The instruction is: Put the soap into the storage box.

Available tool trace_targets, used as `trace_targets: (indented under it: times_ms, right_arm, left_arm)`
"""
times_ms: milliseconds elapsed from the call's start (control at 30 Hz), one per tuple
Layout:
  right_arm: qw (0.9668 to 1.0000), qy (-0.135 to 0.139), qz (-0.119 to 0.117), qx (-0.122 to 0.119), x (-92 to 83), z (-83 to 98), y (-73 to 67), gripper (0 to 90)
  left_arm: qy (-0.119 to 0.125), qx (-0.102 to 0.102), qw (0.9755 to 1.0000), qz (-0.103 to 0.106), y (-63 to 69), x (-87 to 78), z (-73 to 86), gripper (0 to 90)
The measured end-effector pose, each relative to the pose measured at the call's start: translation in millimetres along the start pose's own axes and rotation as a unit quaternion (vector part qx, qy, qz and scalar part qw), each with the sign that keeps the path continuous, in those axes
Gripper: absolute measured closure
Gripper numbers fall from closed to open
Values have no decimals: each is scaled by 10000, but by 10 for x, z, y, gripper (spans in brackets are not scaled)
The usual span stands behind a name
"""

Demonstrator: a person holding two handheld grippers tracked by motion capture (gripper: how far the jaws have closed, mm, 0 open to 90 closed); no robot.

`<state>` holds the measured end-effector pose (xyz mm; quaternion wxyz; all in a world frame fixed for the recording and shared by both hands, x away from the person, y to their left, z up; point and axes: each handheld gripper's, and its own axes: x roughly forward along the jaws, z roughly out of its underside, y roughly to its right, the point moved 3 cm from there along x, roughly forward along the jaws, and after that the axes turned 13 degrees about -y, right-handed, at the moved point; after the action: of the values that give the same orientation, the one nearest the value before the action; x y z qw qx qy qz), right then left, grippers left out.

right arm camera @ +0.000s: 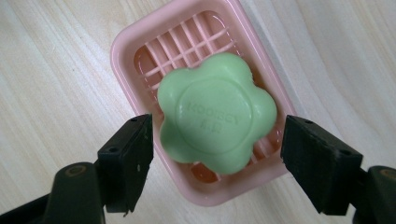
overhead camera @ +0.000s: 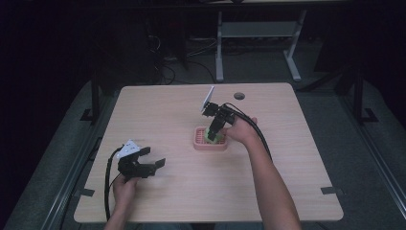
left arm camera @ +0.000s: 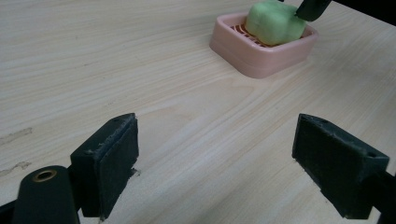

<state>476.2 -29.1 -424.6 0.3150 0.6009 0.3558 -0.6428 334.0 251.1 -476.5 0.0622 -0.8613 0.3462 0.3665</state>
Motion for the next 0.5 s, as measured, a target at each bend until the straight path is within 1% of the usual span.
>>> trace_targets:
  times_ms: [67, 167, 200, 300, 367, 500]
  right_arm:
    - [10000, 71, 7, 19, -23, 40, 10, 254]
    - [9999, 96, -7, 46, -44, 84, 10, 254]
    - [9999, 111, 29, 20, -47, 98, 22, 255]
    - [9999, 136, -30, 94, -83, 139, 29, 255]
    - [9998, 157, -20, 113, -104, 163, 43, 255]
    - [9998, 203, 5, 80, -129, 207, 53, 255]
  left_arm:
    - [7, -20, 10000, 8, 1, -2, -1, 143]
    - [5, -1, 10000, 4, 6, 1, -1, 143]
    - [-1, 8, 10000, -3, 5, 2, -1, 143]
    - [-16, 11, 10000, -11, 1, 0, 0, 144]
    - [-20, 12, 10000, -11, 1, 0, 0, 144]
    - [-10, 15, 10000, -5, 3, 3, 0, 144]
